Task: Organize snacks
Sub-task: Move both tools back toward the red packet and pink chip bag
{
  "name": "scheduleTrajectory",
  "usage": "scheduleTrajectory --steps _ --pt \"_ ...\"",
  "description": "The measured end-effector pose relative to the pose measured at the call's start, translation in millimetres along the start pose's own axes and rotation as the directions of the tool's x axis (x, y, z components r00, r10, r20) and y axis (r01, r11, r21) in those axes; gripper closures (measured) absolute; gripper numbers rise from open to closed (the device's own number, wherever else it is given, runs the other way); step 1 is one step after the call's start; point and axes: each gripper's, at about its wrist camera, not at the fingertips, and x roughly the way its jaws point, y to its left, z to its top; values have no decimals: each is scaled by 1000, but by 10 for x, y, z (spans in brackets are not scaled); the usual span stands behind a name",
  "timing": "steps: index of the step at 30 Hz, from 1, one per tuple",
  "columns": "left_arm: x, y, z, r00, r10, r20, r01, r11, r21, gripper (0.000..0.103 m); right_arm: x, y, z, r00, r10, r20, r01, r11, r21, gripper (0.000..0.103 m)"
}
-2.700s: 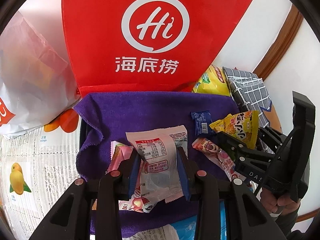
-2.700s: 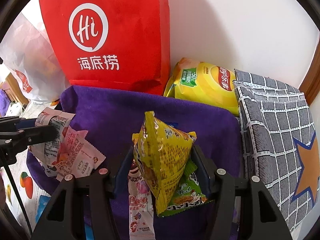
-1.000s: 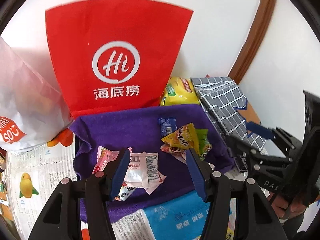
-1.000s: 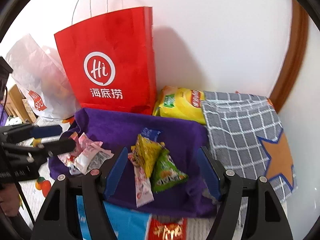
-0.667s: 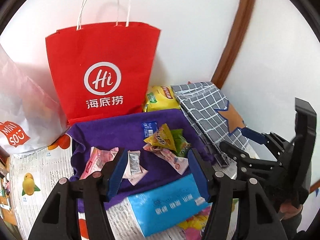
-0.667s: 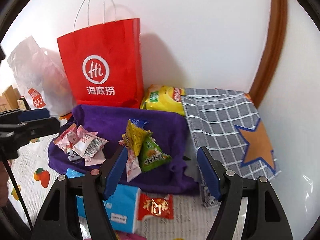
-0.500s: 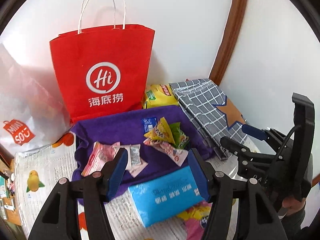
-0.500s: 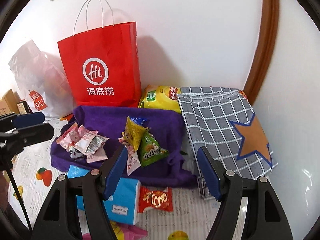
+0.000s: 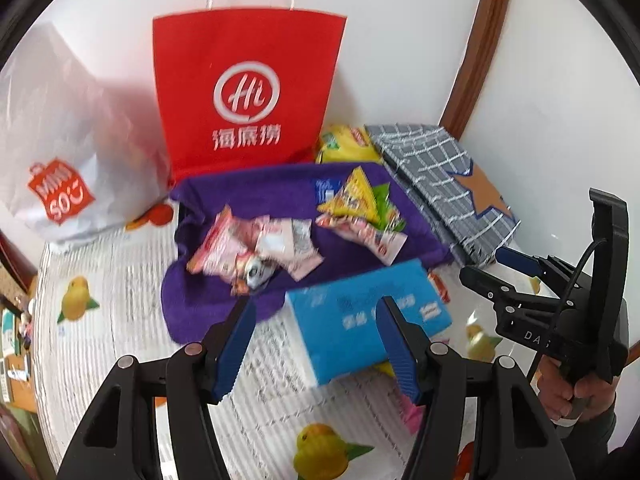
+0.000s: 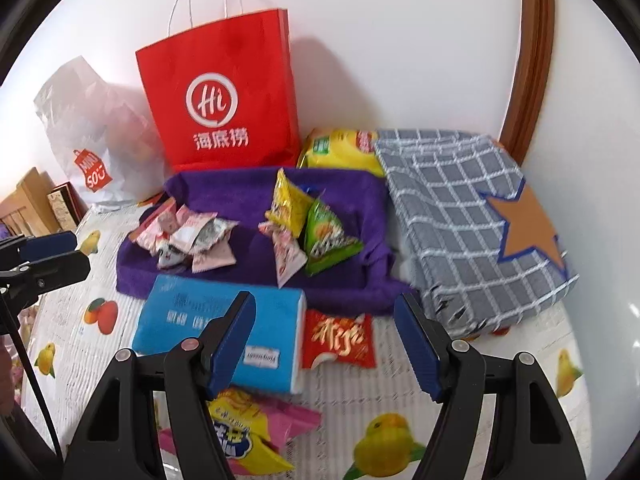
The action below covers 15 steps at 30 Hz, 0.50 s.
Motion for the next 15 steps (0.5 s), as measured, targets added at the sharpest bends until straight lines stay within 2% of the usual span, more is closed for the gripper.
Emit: scheduleTrajectory --steps 6,15 --pt "55 103 -166 1000 5 -25 -5 1000 -29 43 145 56 -218 998 -15 -53 14 1000 -24 32" --pt "127 313 -323 999 16 -50 -22 994 -107 43 67 -32 -338 999 21 -34 -21 1000 3 32"
